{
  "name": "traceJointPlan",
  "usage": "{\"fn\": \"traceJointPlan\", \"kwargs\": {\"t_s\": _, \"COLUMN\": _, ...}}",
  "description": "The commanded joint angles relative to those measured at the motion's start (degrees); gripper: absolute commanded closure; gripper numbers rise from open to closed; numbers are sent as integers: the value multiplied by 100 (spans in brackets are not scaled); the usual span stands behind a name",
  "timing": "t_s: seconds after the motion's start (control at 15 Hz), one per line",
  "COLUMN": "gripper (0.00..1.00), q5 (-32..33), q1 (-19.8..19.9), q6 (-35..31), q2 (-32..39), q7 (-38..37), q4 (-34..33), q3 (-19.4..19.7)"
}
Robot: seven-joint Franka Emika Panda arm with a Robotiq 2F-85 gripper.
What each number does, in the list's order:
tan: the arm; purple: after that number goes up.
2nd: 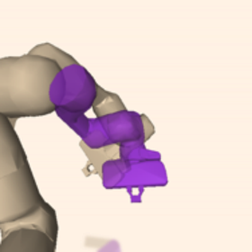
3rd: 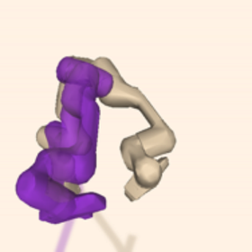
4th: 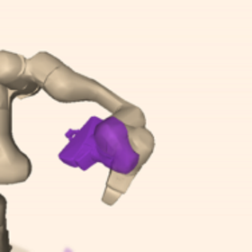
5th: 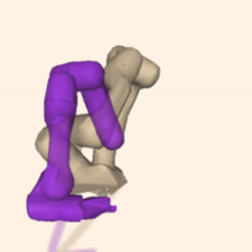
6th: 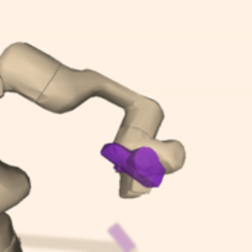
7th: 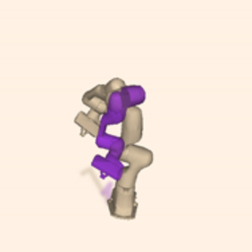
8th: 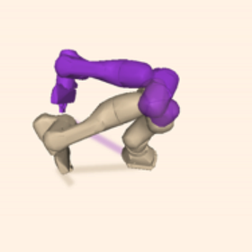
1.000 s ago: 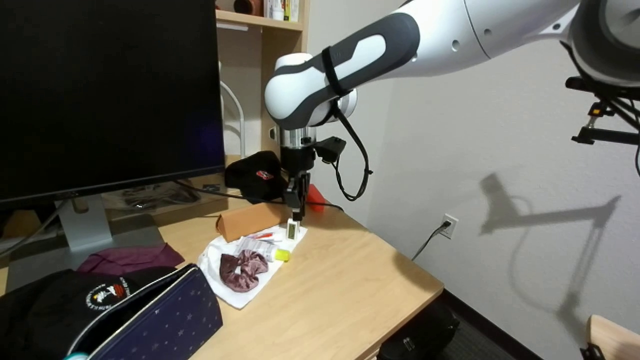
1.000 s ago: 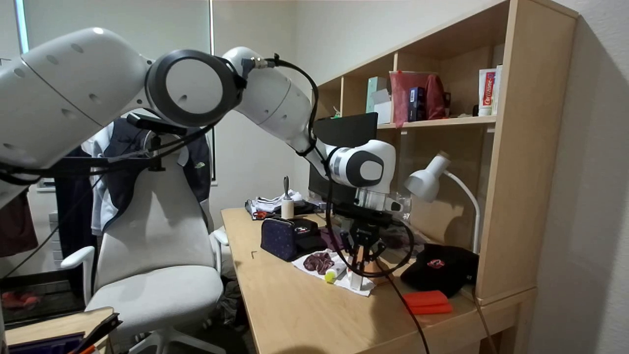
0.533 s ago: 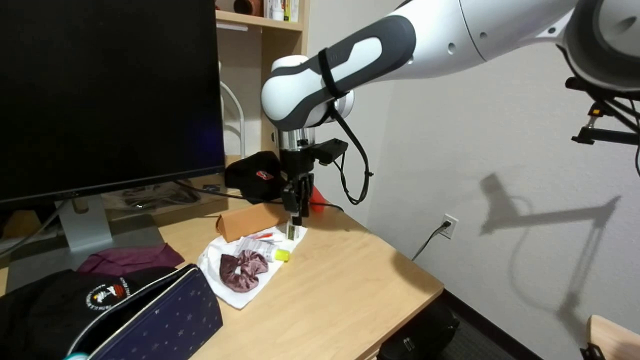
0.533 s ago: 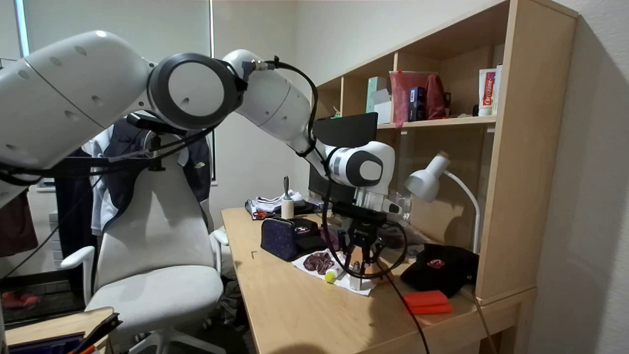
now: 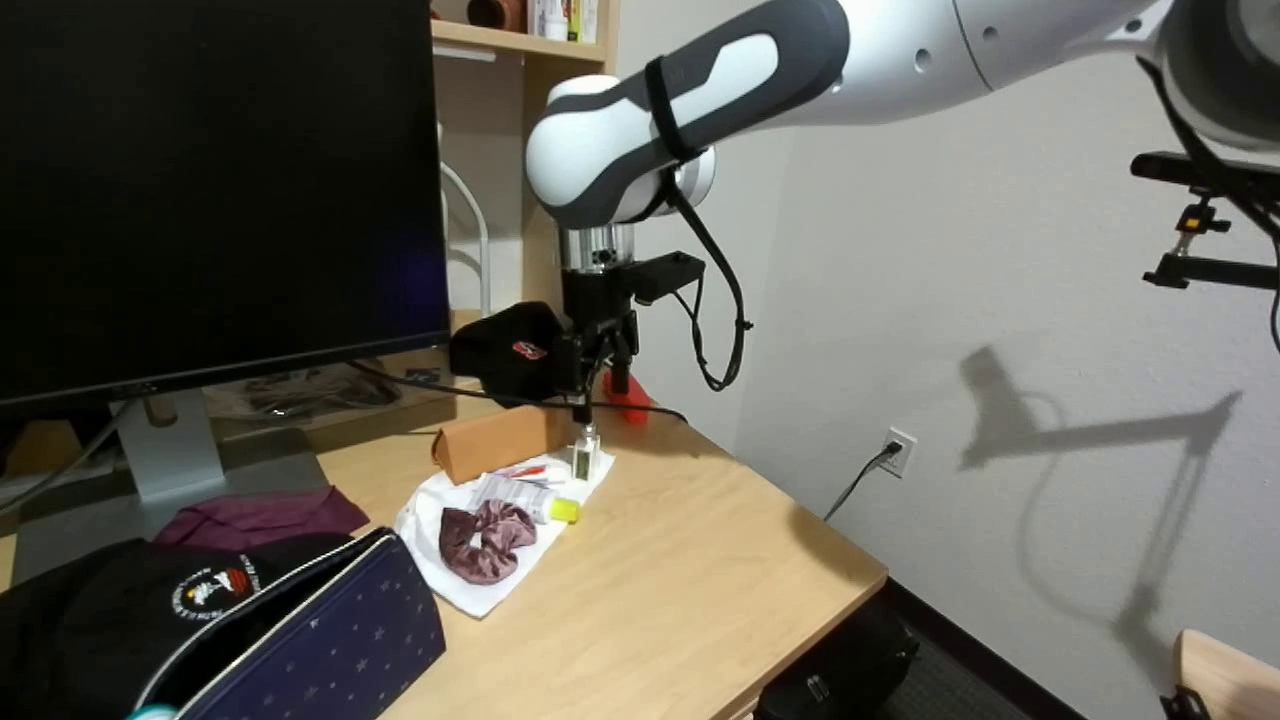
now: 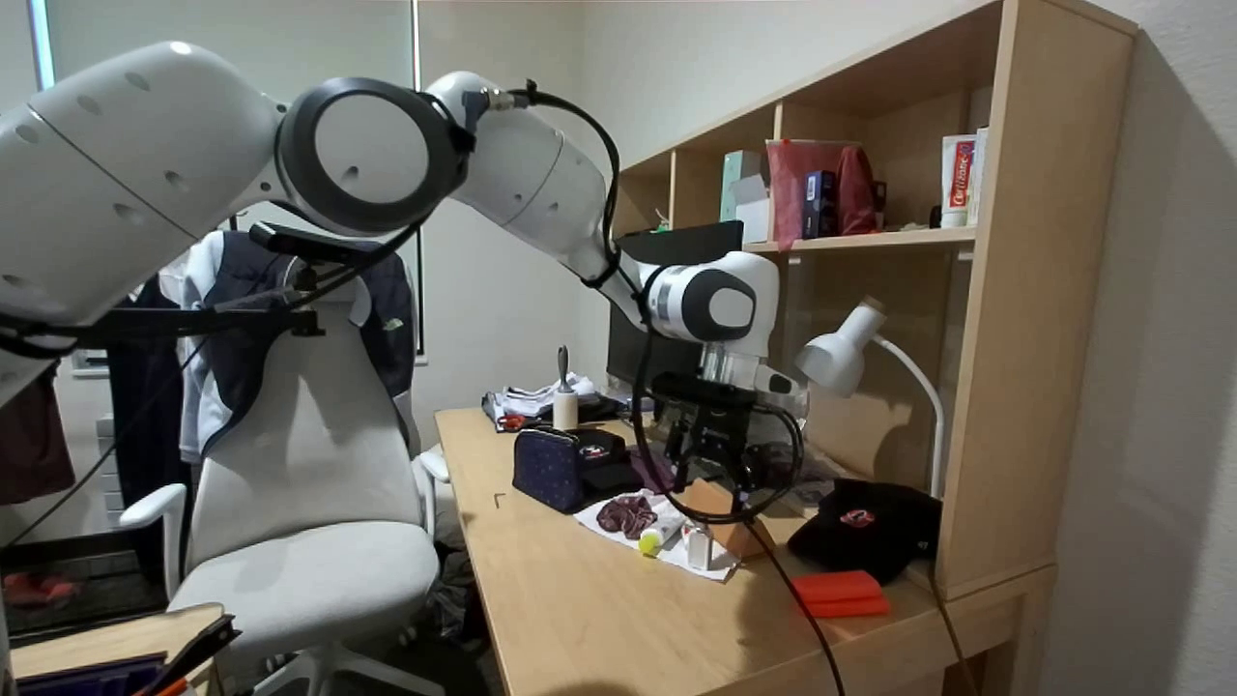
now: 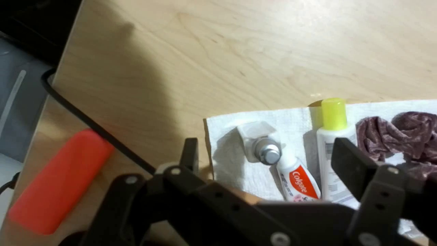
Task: Move the white bottle on the right side of the desk to the left
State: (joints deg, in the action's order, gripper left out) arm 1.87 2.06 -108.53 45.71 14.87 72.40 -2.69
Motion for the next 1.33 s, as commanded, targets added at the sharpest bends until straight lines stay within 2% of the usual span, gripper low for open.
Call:
{"fn": "traceJointPlan", "kwargs": {"t_s": 0.0, "gripper": 0, "q5": -106, "q1": 75, "q6": -164, "q2": -859, "q7": -405, "q4": 882, "q3": 105}}
{"fn": "traceJointPlan", "kwargs": {"t_s": 0.6, "gripper": 0, "q5": -253, "q1": 234, "q6": -74, "q2": -2312, "q7": -1172, "q4": 2587, "q3": 475}}
{"fn": "traceJointPlan", "kwargs": {"t_s": 1.07, "gripper": 0, "q5": -1177, "q1": 418, "q6": -711, "q2": -2902, "q7": -861, "q4": 3758, "q3": 460}}
{"fn": "traceJointPlan", "kwargs": {"t_s": 1.13, "gripper": 0, "q5": -1173, "q1": 400, "q6": -778, "q2": -2954, "q7": -871, "q4": 3879, "q3": 480}}
{"fn": "traceJointPlan", "kwargs": {"t_s": 1.2, "gripper": 0, "q5": -990, "q1": 332, "q6": -537, "q2": -2647, "q7": -1019, "q4": 3418, "q3": 515}}
{"fn": "traceJointPlan", "kwargs": {"t_s": 1.27, "gripper": 0, "q5": -1016, "q1": 332, "q6": -609, "q2": -2693, "q7": -1019, "q4": 3543, "q3": 516}}
